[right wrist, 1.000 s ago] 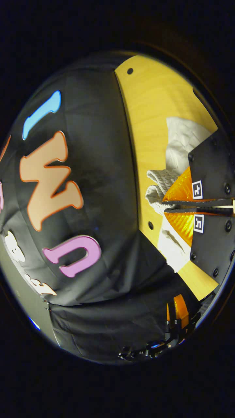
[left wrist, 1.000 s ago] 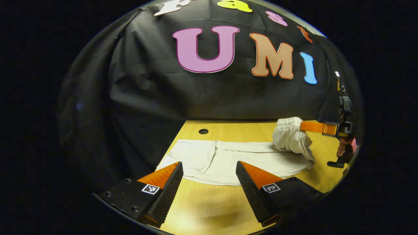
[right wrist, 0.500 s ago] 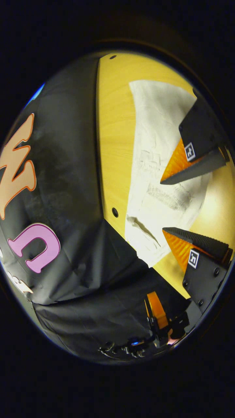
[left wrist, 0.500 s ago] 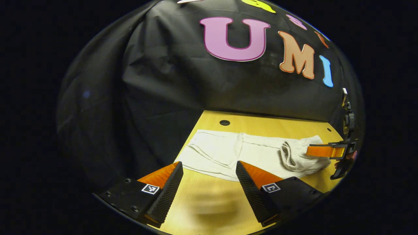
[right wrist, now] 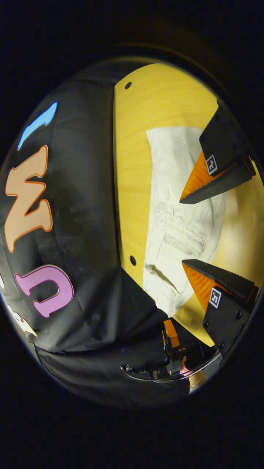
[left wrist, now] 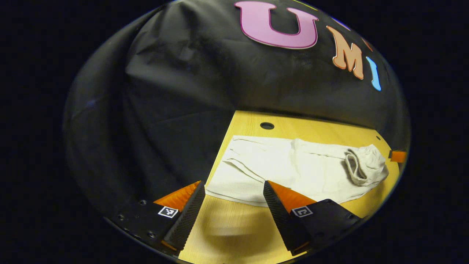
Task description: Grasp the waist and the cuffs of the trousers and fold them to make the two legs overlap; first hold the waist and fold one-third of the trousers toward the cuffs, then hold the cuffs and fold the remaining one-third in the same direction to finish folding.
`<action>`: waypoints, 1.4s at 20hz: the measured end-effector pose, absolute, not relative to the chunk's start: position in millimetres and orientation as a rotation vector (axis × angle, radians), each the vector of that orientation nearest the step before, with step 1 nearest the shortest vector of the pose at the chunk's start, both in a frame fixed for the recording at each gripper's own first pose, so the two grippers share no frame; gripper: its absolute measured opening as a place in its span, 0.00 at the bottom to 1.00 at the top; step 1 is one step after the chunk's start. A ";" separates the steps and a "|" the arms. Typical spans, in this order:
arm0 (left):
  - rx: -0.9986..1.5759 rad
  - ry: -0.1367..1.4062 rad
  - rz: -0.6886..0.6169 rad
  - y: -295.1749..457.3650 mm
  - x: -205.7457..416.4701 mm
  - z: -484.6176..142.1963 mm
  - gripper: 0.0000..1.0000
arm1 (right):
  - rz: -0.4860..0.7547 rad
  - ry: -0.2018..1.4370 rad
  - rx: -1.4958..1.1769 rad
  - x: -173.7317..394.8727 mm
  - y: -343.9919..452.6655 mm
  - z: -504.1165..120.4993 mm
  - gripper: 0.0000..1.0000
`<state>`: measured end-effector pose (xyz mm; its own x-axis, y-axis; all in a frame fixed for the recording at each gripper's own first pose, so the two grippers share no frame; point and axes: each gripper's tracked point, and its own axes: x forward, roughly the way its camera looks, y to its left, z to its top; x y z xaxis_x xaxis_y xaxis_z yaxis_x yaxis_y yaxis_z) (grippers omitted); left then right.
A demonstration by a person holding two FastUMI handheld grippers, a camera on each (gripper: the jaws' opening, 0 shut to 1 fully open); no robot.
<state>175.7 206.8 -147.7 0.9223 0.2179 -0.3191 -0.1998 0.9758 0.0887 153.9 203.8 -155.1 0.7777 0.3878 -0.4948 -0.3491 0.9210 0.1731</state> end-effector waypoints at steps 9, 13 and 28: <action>0.082 0.404 0.163 218.7 214.1 -186.5 0.96 | 0.109 0.471 0.144 134.5 99.6 -99.1 0.95; 0.085 0.406 0.147 221.2 217.3 -188.6 0.96 | 0.034 0.453 0.136 120.3 71.5 -80.8 0.95; 0.076 0.426 0.104 194.0 228.8 -191.2 0.02 | 0.013 0.403 0.128 101.7 48.7 -47.4 0.95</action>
<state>228.8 194.0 -191.2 0.9053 0.1170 -0.4082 -0.0851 0.9918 0.0956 101.7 48.7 -47.4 0.9198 0.0376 -0.3907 0.0133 0.9918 0.1268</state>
